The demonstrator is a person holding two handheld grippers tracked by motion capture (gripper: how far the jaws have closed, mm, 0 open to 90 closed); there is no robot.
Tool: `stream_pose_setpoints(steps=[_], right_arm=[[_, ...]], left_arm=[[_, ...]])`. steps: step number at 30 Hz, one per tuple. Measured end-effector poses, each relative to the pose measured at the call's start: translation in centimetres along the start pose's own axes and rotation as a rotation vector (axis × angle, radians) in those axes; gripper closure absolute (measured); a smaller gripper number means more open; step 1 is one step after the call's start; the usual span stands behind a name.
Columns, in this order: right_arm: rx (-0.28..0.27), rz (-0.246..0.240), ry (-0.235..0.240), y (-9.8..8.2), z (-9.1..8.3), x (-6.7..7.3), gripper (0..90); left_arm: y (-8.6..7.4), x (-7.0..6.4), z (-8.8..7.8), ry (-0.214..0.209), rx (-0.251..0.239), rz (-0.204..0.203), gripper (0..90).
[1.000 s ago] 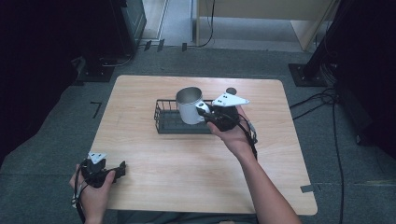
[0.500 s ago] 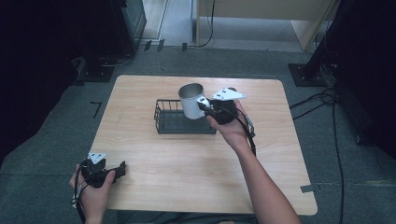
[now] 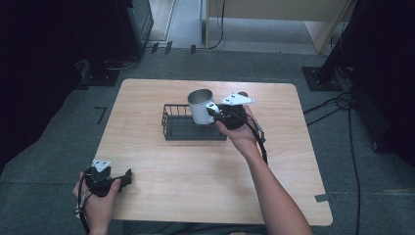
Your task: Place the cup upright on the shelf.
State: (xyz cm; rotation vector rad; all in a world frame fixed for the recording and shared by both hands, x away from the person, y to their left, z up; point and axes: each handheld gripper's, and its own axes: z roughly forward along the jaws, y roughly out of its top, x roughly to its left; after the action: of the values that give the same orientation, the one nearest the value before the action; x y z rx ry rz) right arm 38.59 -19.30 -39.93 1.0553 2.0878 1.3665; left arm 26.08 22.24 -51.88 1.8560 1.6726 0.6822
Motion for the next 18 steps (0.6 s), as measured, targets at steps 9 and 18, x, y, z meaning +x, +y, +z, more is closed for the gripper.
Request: stream_pose_setpoints(steps=[9,18], right_arm=[[0.015,-0.008,0.029,-0.9,0.2,-0.6,71.9],[0.031,-0.016,0.045,-1.4,0.4,-1.1,71.4]], left_arm=[[0.0,0.0,0.0,0.000,-0.001,0.000,0.0],[0.0,0.0,0.0,0.000,-0.001,0.000,0.0]])
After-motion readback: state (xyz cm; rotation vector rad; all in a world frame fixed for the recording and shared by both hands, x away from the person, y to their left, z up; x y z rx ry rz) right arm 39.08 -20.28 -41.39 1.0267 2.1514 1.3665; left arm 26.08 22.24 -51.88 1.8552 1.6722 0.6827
